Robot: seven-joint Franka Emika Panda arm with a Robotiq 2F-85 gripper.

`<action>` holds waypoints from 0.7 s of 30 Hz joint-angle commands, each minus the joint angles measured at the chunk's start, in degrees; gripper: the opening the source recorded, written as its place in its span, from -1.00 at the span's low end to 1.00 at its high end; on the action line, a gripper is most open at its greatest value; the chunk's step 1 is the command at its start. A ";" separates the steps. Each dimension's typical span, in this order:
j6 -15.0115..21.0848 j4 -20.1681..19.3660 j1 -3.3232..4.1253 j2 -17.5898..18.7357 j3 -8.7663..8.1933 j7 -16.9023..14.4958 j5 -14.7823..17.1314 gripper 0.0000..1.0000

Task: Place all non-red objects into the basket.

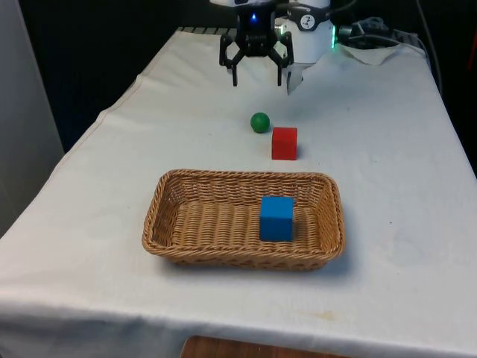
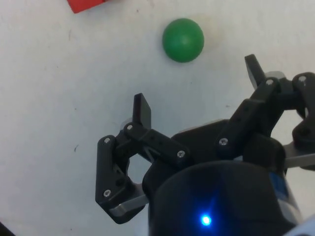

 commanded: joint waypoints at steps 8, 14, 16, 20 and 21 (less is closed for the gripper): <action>2.29 -0.74 0.23 0.86 -0.11 -0.69 1.26 1.00; 4.35 -1.26 0.34 3.27 0.46 -1.03 3.27 1.00; 4.64 -1.26 0.29 3.61 0.57 -1.09 3.61 1.00; 5.79 -1.09 0.17 5.61 1.32 -1.38 5.39 1.00; 6.02 -1.03 0.11 6.02 1.49 -1.43 5.79 1.00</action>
